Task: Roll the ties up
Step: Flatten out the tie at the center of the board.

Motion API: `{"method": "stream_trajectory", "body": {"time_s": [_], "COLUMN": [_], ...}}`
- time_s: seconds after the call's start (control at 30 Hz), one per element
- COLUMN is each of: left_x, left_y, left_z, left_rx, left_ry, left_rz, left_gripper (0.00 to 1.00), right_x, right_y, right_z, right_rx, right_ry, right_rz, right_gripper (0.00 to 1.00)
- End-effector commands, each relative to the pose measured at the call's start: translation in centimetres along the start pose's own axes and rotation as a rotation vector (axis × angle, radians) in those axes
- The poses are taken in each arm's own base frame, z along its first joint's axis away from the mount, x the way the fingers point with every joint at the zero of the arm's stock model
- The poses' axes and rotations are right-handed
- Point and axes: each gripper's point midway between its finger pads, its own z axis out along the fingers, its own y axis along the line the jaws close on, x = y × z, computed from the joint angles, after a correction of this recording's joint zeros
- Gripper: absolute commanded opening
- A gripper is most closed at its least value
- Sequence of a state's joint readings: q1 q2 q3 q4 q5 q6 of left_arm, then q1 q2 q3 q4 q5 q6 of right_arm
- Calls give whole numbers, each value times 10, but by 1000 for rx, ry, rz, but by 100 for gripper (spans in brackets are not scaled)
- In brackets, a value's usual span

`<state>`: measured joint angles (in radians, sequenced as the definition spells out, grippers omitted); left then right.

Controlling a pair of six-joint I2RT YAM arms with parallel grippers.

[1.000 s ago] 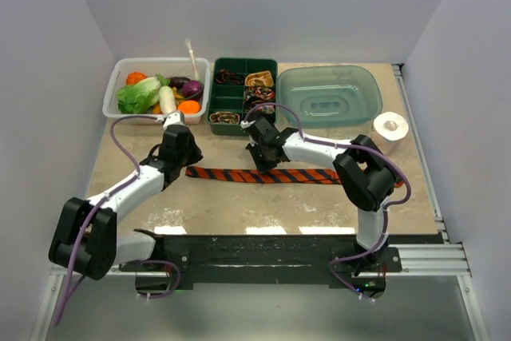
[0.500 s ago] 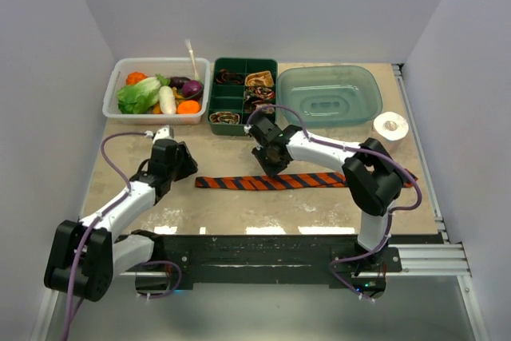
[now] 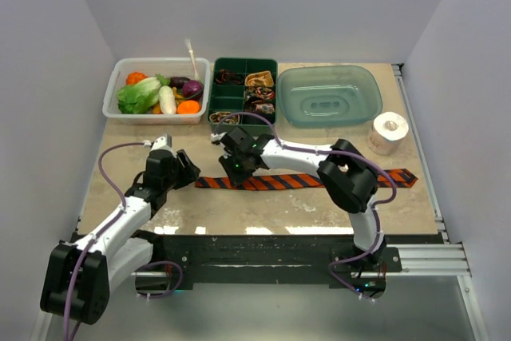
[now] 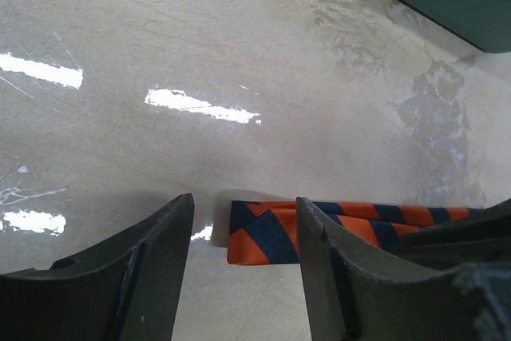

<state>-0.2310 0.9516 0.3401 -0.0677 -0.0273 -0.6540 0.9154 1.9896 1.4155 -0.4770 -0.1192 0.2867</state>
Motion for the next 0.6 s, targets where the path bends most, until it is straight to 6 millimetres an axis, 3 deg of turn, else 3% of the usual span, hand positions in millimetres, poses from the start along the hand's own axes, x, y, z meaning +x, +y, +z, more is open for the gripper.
{"method": "stream_trajectory", "body": {"time_s": [0.0, 0.23, 0.37, 0.57], "left_x": [7, 23, 24, 10], "left_y": [-8, -9, -6, -2], "left_z": [2, 4, 3, 3], "left_rx": [57, 97, 90, 40], "left_ry": [21, 46, 43, 7], "left_rz": [-43, -93, -102, -86], "left_gripper": [59, 56, 54, 54], "right_x": [-31, -38, -48, -58], "right_y": [41, 44, 50, 57], "right_z": [11, 33, 27, 14], "right_rx": [-115, -105, -126, -147], "right_ry": [-65, -42, -67, -88], "right_rz": [-7, -30, -35, -50], "right_gripper": [20, 18, 18, 18]}}
